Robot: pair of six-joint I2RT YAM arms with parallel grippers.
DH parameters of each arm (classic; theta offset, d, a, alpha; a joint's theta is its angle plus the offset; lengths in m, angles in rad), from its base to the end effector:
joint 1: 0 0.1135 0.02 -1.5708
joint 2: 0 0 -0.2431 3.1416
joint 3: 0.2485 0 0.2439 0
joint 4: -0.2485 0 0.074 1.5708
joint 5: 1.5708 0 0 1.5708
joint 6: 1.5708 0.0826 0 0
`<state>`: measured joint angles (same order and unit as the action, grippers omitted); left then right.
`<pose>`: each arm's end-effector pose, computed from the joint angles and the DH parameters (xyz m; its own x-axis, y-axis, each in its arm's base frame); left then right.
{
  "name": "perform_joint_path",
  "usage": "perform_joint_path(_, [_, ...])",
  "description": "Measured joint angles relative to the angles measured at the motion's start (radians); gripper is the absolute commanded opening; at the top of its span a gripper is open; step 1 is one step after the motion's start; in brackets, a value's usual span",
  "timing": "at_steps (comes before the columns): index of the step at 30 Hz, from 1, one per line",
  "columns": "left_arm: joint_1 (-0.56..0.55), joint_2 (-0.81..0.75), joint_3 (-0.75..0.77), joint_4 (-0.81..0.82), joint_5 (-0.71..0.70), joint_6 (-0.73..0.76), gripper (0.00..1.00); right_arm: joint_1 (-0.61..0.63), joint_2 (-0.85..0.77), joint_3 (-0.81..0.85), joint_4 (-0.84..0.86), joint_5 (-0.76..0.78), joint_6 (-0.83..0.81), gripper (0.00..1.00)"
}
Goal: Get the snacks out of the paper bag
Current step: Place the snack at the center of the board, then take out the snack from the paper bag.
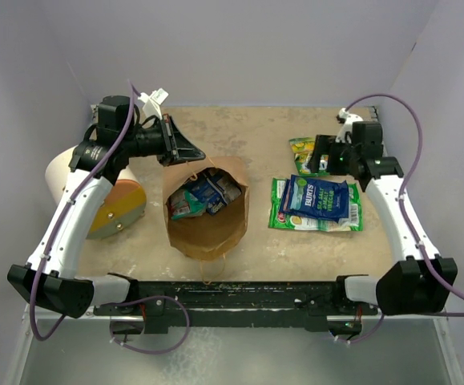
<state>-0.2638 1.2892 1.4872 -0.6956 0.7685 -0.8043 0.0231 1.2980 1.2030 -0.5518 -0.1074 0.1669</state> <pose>0.2647 -0.1310 0.3887 -0.8794 -0.2989 -0.3705 0.2071 0.4606 -0.8631 0.3198 0.0162 0.2908 -0.6121 0.1511 -0.7762 -0.0069 0.9805 0.1963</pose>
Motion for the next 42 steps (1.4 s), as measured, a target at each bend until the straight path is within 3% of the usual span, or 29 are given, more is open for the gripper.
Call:
perform_joint_path(4, [0.000, 0.000, 0.000, 0.006, 0.005, -0.004, 0.00, 0.153, -0.042, -0.031, 0.087, -0.143, 0.044, 0.93])
perform_joint_path(10, [0.000, 0.000, 0.000, 0.006, 0.005, -0.004, 0.00, 0.401, -0.055, 0.048, 0.174, -0.221, 0.064, 0.92])
perform_joint_path(15, [0.000, 0.000, 0.000, 0.006, 0.005, -0.005, 0.00, 0.488, -0.138, 0.107, 0.274, -0.246, 0.024, 0.82])
perform_joint_path(20, [0.000, 0.000, 0.000, 0.006, 0.005, -0.005, 0.00, 0.576, -0.248, 0.061, 0.400, -0.280, -0.011, 0.86])
perform_joint_path(24, [0.000, 0.000, 0.000, 0.006, 0.005, -0.006, 0.00, 0.705, -0.249, 0.036, 0.452, -0.285, -0.118, 0.91])
perform_joint_path(28, [0.000, 0.000, 0.000, 0.006, 0.005, -0.007, 0.00, 0.879, -0.216, -0.009, 0.452, -0.322, -0.333, 0.97])
perform_joint_path(36, [0.000, 0.000, 0.000, 0.006, -0.005, -0.012, 0.00, 1.109, -0.027, -0.013, 0.444, -0.300, -0.628, 1.00])
perform_joint_path(42, [0.000, 0.000, 0.005, 0.002, -0.013, -0.014, 0.00, 1.152, 0.122, -0.014, 0.441, -0.214, -0.788, 0.81])
